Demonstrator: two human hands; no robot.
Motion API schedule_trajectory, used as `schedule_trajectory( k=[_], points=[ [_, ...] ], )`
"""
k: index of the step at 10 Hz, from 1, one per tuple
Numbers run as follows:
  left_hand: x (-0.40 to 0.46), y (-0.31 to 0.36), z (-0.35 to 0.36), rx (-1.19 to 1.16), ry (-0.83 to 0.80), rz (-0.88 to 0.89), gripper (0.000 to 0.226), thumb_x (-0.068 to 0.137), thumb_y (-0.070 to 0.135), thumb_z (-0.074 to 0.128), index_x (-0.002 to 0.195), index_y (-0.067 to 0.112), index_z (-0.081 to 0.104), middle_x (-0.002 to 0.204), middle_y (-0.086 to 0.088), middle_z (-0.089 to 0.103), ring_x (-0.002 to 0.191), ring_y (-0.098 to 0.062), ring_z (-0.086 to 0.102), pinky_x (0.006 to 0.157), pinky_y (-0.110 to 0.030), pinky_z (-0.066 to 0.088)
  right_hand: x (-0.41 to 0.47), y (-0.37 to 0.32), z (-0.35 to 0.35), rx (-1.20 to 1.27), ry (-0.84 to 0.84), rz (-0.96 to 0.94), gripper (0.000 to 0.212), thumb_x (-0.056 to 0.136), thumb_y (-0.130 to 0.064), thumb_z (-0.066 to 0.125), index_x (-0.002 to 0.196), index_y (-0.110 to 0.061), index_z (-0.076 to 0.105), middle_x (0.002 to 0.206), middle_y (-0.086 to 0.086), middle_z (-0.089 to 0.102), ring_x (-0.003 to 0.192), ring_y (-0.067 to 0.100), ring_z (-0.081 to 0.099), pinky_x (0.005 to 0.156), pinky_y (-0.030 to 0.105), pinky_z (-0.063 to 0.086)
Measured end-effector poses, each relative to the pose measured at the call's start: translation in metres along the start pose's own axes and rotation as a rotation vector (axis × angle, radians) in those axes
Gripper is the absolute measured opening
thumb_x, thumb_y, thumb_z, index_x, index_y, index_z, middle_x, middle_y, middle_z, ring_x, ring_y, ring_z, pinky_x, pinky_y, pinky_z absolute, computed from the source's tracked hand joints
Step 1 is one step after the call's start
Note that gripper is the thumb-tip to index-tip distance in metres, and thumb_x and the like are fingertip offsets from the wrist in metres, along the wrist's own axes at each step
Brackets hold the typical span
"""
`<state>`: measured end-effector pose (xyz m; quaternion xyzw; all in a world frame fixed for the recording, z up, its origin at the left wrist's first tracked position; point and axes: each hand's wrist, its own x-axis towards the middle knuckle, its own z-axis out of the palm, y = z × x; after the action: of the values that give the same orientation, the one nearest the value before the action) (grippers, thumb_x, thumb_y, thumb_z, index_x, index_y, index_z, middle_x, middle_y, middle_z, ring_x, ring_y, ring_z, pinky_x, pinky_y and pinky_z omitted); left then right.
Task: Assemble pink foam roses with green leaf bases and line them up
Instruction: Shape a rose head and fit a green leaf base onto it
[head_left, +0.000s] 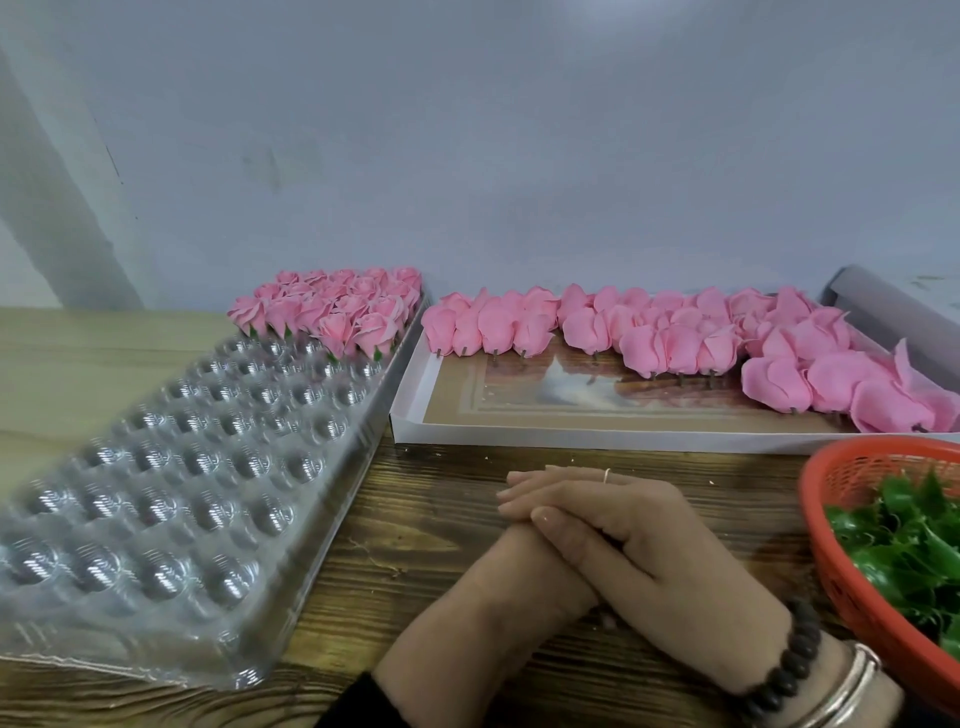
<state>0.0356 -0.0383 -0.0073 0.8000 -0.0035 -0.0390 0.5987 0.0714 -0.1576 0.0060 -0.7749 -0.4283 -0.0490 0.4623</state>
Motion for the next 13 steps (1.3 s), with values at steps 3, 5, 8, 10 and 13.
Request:
schedule_trajectory(
  k=[3,5,8,10,13],
  points=[
    [0.012,0.019,0.006,0.065,0.011,0.279,0.018,0.084,0.003,0.062,0.074,0.017,0.065,0.071,0.005,0.066,0.068,-0.005,0.062,0.061,-0.017,0.049,-0.006,0.01,-0.007,0.128,0.06,0.227,0.051,0.068,-0.061,0.054,0.116,-0.045,0.053,0.107,-0.023,0.065,0.102,-0.003,0.059,0.088,0.021,0.048],
    [0.014,0.013,0.005,0.049,0.106,0.267,0.016,0.085,0.011,0.064,0.074,0.022,0.065,0.071,0.002,0.067,0.066,-0.006,0.063,0.06,-0.016,0.048,-0.007,0.003,-0.005,0.142,0.176,0.183,0.063,0.065,-0.076,0.053,0.117,-0.039,0.054,0.112,-0.024,0.062,0.107,-0.002,0.057,0.088,0.011,0.043],
    [0.014,0.016,0.019,0.317,0.047,0.338,0.035,0.092,0.004,0.047,0.128,0.006,0.046,0.11,0.012,0.05,0.1,0.017,0.035,0.081,0.008,0.025,-0.002,0.002,0.002,0.015,0.186,0.126,0.029,0.09,-0.03,0.044,0.098,-0.024,0.071,0.103,-0.017,0.068,0.11,-0.007,0.054,0.099,0.019,0.04],
    [-0.003,0.009,0.003,0.252,-0.137,0.131,0.033,0.088,-0.006,0.051,0.119,0.0,0.054,0.107,-0.007,0.06,0.067,0.009,0.061,0.059,-0.006,0.045,-0.001,-0.003,-0.005,-0.001,-0.086,0.056,0.036,0.091,-0.035,0.042,0.106,-0.019,0.07,0.11,-0.016,0.066,0.113,-0.012,0.05,0.097,0.008,0.036],
    [0.011,0.021,0.002,-0.088,0.067,0.298,0.014,0.081,-0.001,0.065,0.072,0.01,0.067,0.063,-0.001,0.066,0.059,-0.003,0.059,0.056,-0.015,0.047,-0.006,0.003,-0.014,0.24,0.099,0.223,0.073,0.054,-0.052,0.078,0.12,-0.039,0.049,0.121,-0.016,0.059,0.112,-0.008,0.052,0.092,0.009,0.04]
  ],
)
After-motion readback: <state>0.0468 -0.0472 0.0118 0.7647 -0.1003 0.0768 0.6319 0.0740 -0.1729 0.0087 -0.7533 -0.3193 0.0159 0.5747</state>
